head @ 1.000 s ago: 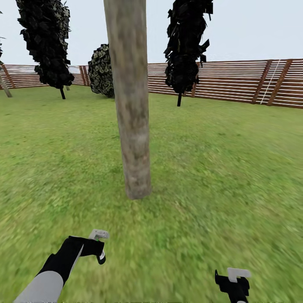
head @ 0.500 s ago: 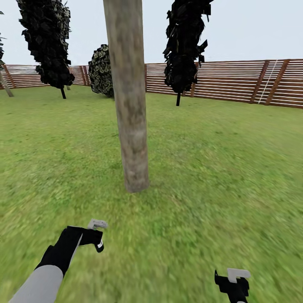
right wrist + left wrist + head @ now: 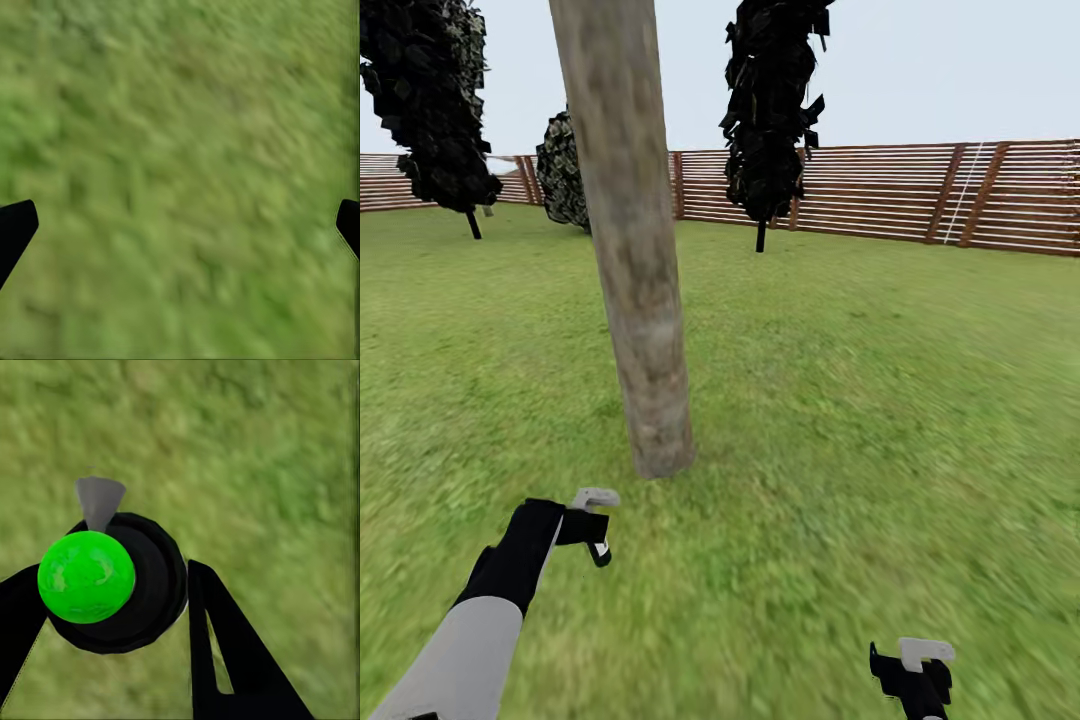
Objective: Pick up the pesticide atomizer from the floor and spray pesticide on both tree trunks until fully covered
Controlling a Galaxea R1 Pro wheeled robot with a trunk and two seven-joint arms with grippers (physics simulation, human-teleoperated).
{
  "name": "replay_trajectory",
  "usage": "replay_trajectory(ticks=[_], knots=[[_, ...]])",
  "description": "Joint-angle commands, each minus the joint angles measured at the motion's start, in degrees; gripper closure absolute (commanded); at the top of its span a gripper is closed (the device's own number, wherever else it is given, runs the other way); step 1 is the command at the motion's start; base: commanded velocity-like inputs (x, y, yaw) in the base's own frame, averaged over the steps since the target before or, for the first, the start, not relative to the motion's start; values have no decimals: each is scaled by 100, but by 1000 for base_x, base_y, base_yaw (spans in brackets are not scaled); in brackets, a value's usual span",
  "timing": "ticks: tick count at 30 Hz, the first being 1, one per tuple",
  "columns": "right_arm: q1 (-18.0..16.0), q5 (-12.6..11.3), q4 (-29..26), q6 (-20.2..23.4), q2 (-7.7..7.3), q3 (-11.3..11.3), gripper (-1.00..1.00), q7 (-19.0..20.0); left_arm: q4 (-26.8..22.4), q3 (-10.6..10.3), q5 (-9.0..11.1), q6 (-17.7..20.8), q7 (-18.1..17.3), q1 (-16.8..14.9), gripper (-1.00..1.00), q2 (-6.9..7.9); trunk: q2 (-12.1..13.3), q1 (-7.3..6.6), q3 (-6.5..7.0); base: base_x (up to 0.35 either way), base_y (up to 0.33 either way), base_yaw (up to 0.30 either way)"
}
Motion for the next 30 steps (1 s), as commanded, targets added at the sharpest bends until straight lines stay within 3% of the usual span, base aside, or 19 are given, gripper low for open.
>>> replay_trajectory(ticks=[1,9,10,14,15,30], knots=[[-5,-10,8,-17,1,14,-100,-13,-9,16,-57,12,-58,-3,100,1,-2,3,-5,339,0,-296],[-5,-13,11,-17,31,14,-100,-13,0,16,-67,9,-58,16,100,7,-2,3,-5,339,0,-299],[-5,-12,3,-17,54,20,-100,1,-24,-3,-91,48,-63,48,100,92,-2,3,-5,9,0,-17],[-5,-11,3,-17,52,17,-100,-1,-25,4,-99,55,-65,13,100,105,-2,3,-5,3,0,-5],[-4,-2,11,-17,45,14,-100,-4,-324,18,-109,59,-50,39,100,108,-2,3,-5,6,0,0],[0,-1,6,-17,44,14,-100,-4,-324,19,-106,68,-50,31,100,53,-2,3,-5,149,22,0]])
